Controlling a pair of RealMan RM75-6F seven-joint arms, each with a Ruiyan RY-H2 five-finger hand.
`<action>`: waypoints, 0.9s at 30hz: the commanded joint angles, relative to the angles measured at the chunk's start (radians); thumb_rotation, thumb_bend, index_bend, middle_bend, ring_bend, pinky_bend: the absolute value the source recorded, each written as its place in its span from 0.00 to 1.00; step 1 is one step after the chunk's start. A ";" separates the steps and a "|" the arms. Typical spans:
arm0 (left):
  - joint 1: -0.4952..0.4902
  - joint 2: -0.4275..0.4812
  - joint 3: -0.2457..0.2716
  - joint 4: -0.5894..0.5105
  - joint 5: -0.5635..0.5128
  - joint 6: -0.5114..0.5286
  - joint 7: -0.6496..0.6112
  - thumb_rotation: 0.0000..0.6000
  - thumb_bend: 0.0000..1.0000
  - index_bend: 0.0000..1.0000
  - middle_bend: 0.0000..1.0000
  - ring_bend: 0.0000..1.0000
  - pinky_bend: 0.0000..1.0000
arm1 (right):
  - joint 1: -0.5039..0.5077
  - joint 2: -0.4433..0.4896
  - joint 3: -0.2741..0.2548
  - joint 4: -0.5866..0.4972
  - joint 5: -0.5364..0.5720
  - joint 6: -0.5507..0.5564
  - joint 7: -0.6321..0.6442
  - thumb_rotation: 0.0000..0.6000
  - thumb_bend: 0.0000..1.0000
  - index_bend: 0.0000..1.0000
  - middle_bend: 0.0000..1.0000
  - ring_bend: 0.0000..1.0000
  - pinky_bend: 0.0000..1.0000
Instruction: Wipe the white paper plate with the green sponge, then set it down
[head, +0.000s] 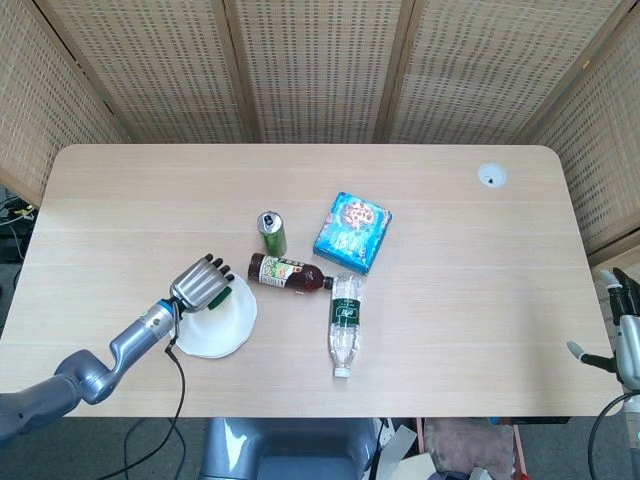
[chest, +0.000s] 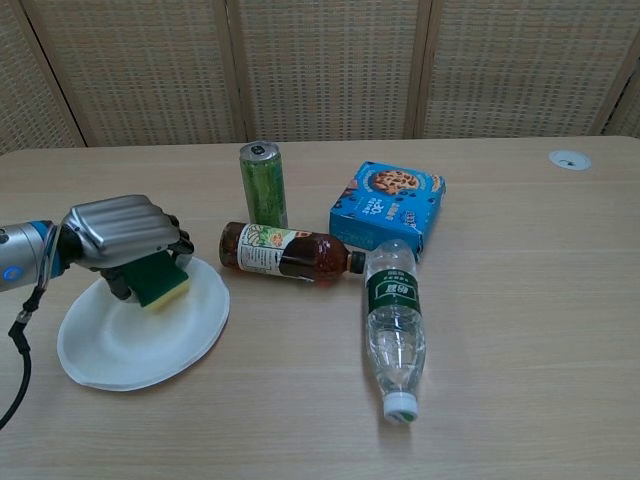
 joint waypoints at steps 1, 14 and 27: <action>0.002 -0.045 0.001 0.036 -0.034 -0.062 0.034 1.00 0.32 0.51 0.40 0.31 0.37 | 0.001 0.001 0.002 0.002 0.003 -0.002 0.003 1.00 0.00 0.00 0.00 0.00 0.00; 0.016 0.016 -0.019 -0.011 -0.024 0.031 -0.014 1.00 0.32 0.51 0.40 0.31 0.37 | -0.004 0.006 0.001 0.000 -0.004 0.005 0.016 1.00 0.00 0.00 0.00 0.00 0.00; 0.038 -0.011 -0.005 0.084 -0.057 -0.036 -0.087 1.00 0.32 0.51 0.40 0.31 0.37 | 0.001 0.000 0.000 -0.001 -0.001 0.000 0.000 1.00 0.00 0.00 0.00 0.00 0.00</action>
